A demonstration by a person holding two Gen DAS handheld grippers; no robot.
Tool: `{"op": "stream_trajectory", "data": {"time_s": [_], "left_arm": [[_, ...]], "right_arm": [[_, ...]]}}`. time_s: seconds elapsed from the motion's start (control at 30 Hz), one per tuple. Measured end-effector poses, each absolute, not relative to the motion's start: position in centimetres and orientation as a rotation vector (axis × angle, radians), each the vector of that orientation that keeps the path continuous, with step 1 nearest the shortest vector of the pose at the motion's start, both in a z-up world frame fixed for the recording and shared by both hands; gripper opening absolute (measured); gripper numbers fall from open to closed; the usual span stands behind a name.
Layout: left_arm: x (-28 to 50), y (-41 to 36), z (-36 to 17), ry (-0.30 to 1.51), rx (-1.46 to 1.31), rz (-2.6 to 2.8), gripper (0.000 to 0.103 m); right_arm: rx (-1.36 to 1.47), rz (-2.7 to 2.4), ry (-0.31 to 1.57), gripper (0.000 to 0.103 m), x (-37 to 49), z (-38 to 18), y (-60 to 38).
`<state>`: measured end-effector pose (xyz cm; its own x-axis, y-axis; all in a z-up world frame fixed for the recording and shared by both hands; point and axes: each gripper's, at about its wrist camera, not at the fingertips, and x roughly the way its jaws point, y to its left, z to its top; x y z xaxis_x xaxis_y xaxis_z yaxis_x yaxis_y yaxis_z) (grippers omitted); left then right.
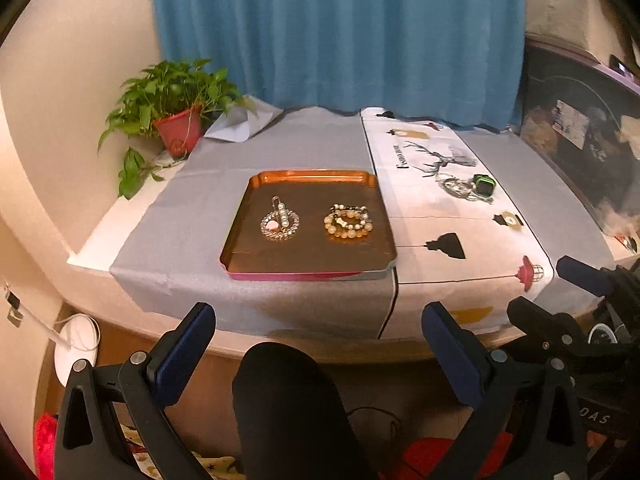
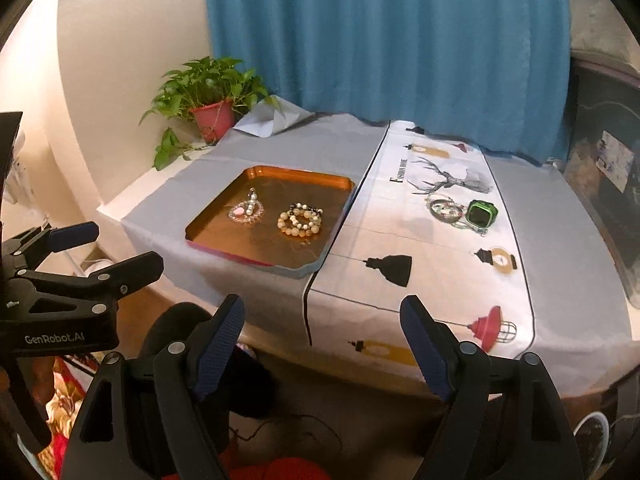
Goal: Organize jewelry
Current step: 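Withdraw both open tools from the tray, then move the right tool toward the green-and-black watch on the runner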
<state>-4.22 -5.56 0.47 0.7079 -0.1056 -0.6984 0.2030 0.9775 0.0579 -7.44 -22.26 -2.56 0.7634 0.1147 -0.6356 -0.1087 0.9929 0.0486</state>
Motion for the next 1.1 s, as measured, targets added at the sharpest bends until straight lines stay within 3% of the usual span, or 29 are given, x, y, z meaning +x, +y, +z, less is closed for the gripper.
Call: {"op": "stream_trajectory", "data": {"time_s": [1.1], "left_arm": [[-4.9,-7.8,0.1,0.775,0.187,-0.185,0.102]], "right_arm": [[0.062,0.097,0.687,0.081,-8.8,-2.9,-24.6]]}}
